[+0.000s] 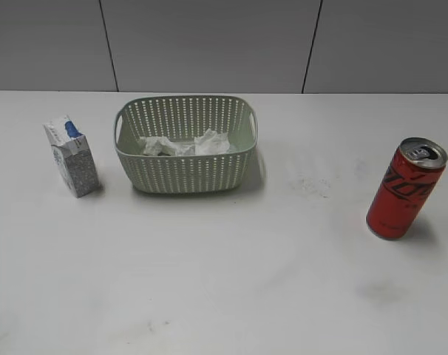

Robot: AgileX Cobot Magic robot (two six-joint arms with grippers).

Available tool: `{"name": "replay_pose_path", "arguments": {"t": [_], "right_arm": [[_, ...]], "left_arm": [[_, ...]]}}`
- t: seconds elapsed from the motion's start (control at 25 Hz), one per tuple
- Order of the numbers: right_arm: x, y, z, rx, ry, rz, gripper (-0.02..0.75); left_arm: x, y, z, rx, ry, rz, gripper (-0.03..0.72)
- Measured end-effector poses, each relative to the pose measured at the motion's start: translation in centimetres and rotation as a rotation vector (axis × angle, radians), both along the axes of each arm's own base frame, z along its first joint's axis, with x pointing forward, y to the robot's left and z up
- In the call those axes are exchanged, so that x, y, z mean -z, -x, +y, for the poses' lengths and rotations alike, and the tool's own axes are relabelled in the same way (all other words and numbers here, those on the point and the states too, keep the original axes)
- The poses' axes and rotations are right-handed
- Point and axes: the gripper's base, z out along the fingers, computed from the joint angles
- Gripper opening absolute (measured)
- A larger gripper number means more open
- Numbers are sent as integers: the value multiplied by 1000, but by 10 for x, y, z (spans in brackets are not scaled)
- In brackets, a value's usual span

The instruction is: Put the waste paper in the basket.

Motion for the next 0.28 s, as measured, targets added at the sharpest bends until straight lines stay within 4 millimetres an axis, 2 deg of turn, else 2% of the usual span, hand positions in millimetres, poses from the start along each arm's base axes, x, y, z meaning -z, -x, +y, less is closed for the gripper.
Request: {"name": "replay_pose_path", "arguments": {"t": [0.28], "right_arm": [[0, 0, 0, 0, 0, 1, 571]], "left_arm": [[0, 0, 0, 0, 0, 0, 588]]}}
